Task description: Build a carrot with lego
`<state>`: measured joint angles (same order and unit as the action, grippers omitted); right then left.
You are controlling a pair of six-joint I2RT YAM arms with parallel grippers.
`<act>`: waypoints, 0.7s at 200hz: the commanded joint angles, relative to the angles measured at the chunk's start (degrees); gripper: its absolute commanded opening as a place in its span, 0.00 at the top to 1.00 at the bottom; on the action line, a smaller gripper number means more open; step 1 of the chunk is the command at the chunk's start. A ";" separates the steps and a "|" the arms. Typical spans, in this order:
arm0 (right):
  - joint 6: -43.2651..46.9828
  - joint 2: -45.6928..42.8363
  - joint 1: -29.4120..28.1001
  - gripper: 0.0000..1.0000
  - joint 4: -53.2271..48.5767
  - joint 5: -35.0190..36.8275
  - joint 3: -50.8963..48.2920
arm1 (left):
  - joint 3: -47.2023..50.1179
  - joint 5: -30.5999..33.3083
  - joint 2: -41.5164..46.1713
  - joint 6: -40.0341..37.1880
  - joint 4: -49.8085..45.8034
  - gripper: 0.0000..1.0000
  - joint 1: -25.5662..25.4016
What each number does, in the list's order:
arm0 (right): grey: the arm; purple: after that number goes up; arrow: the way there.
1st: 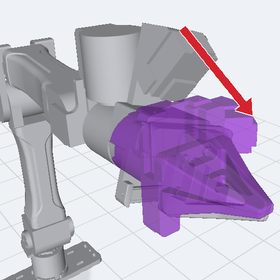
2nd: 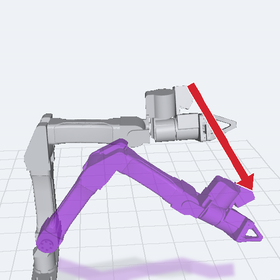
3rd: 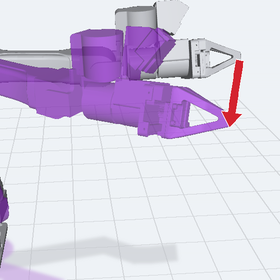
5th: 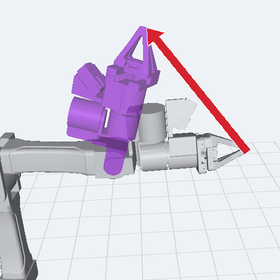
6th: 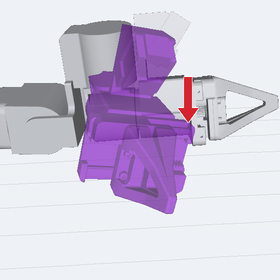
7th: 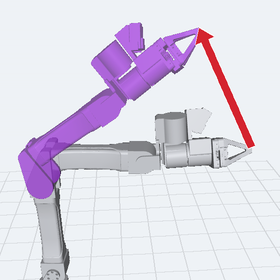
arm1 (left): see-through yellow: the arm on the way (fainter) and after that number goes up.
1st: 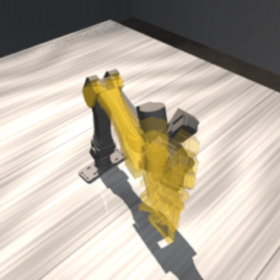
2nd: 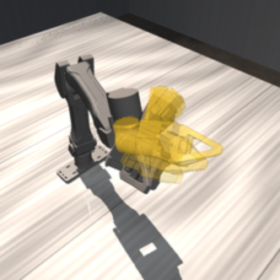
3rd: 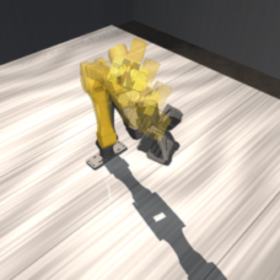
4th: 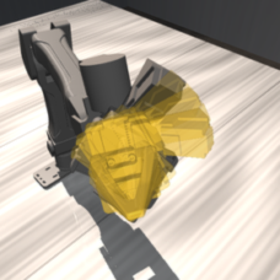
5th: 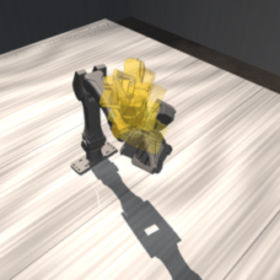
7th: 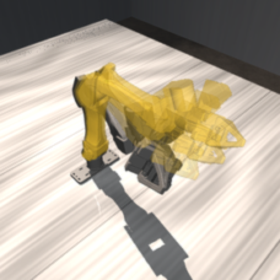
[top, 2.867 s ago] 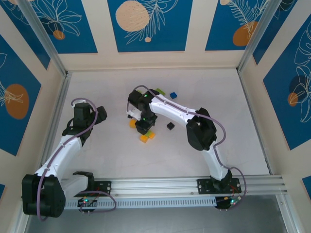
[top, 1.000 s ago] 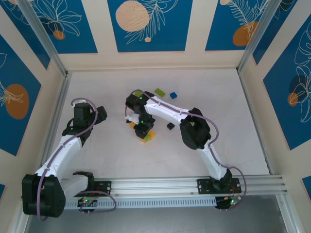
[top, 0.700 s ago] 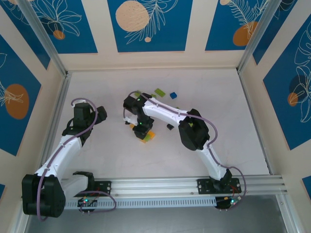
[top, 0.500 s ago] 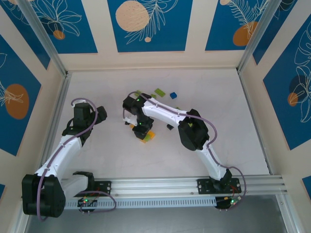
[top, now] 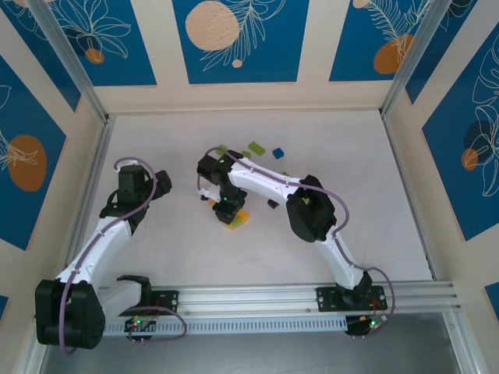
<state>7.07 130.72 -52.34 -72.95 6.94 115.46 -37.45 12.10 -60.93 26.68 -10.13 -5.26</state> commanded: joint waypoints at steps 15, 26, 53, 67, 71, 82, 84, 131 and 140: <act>-7.38 6.13 -2.21 0.65 -6.80 -6.76 4.47 | -1.22 1.13 0.61 0.04 -0.58 0.00 0.87; -9.10 6.04 -3.28 0.65 -7.77 -6.69 6.06 | -1.31 1.00 0.59 0.07 -0.63 0.00 0.88; -12.71 6.06 -4.35 0.65 -8.50 -6.76 7.85 | -1.66 0.63 0.40 0.14 -0.70 0.00 0.92; -13.82 6.13 -4.27 0.65 -8.53 -6.09 7.39 | -1.81 0.39 0.25 0.17 -0.72 0.00 0.91; -14.11 6.20 -4.27 0.65 -8.53 -5.80 7.25 | -1.90 0.38 0.22 0.20 -0.74 0.00 0.91; -14.83 6.54 -4.17 0.65 -8.75 -5.28 6.82 | -1.87 0.38 0.31 0.22 -0.87 0.01 0.91; -14.99 6.56 -4.18 0.65 -8.85 -5.21 6.80 | -1.91 0.45 0.38 0.22 -0.86 0.01 0.92; -19.96 6.36 -3.83 0.62 -6.99 -3.45 4.66 | -1.87 0.72 0.70 0.22 -1.08 0.00 0.88; -20.70 6.09 -3.82 0.60 -6.38 -3.25 4.13 | -1.87 0.69 0.81 0.22 -1.26 0.00 0.86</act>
<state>-9.65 134.93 -56.47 -79.02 2.94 122.17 -37.45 12.10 -60.93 26.68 -10.15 -5.26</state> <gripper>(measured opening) 0.383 0.995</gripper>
